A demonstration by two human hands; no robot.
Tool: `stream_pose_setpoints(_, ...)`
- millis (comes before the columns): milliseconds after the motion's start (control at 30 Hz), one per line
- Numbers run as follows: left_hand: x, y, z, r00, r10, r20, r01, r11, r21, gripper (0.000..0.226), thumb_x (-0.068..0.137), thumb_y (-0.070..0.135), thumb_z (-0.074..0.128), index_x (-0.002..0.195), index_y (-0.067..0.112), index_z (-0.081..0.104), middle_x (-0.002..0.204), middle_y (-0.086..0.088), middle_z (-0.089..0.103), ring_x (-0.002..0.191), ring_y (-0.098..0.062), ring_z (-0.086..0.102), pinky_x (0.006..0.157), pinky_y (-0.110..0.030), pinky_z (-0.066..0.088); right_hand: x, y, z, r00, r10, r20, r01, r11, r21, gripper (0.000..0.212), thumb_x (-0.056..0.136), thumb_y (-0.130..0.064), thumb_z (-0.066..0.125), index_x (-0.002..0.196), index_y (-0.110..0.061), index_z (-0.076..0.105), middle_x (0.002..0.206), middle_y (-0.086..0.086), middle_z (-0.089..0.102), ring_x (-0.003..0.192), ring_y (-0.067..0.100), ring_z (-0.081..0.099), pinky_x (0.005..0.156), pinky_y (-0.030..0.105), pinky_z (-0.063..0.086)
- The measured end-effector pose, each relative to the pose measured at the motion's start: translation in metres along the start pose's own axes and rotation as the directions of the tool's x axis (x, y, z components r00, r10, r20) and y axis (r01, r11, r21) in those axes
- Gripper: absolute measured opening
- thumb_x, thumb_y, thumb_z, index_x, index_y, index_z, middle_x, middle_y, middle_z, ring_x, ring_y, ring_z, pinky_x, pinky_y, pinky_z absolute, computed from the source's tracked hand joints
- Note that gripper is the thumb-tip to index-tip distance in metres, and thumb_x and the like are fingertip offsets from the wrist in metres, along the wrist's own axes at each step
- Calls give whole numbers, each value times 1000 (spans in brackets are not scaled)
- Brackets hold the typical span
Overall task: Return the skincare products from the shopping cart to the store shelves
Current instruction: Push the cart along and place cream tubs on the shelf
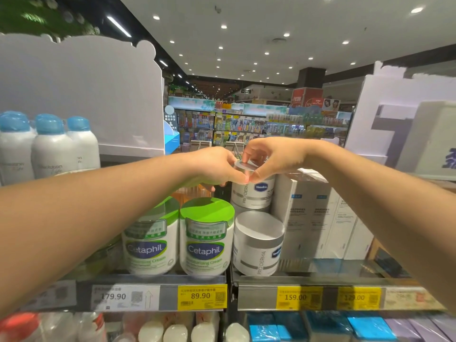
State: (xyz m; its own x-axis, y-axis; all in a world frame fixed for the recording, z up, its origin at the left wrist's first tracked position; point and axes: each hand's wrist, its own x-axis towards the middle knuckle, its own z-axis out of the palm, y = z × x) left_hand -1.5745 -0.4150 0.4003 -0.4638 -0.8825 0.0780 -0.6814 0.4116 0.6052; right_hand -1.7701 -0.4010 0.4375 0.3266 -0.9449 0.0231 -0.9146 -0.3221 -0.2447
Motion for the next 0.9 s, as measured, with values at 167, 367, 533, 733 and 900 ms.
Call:
stream_pose_setpoints(167, -7, 7, -2, 998, -1, -65, 0, 1000, -12, 64, 81, 46, 81, 136, 28, 54, 115, 1, 66, 98, -16, 67, 76, -36, 64, -7, -1, 0, 1000, 21, -21, -21, 1000, 7, 50, 78, -52, 83, 122, -42, 61, 133, -13, 60, 126, 14, 56, 109, 40, 42)
stream_pose_setpoints(367, -26, 20, -9, 991, 9, -134, -9, 1000, 0, 55, 86, 44, 76, 132, 24, 55, 126, -3, 61, 107, -22, 63, 91, -47, 60, -30, -4, 4, 995, -19, -102, 34, 989, 146, 52, 92, -40, 75, 140, -35, 56, 150, -14, 52, 140, 8, 46, 122, 42, 31)
stream_pose_setpoints(533, -46, 25, -16, 982, 42, -184, -50, 998, -39, 65, 84, 50, 77, 138, 24, 54, 133, 0, 61, 114, -21, 62, 96, -47, 57, -50, -13, 7, 969, -94, -230, 142, 969, 200, 50, 93, -46, 72, 140, -40, 56, 149, -18, 52, 137, 3, 47, 121, 43, 34)
stream_pose_setpoints(733, -91, 38, -19, 946, 129, -298, -190, 963, -189, 69, 77, 57, 77, 138, 34, 55, 125, 11, 67, 109, -8, 66, 96, -40, 56, -81, -28, 16, 880, -189, -435, 354, 873, 336, 55, 89, -59, 70, 140, -47, 54, 151, -23, 50, 141, -3, 44, 119, 49, 39)
stream_pose_setpoints(900, -136, 46, -3, 927, 159, -339, -277, 901, -334, 60, 80, 58, 74, 134, 38, 58, 117, 15, 71, 106, -3, 70, 94, -42, 59, -116, -53, 44, 783, -209, -586, 533, 711, 459, 47, 100, -29, 66, 145, -32, 52, 153, -14, 51, 142, -2, 44, 120, 42, 40)
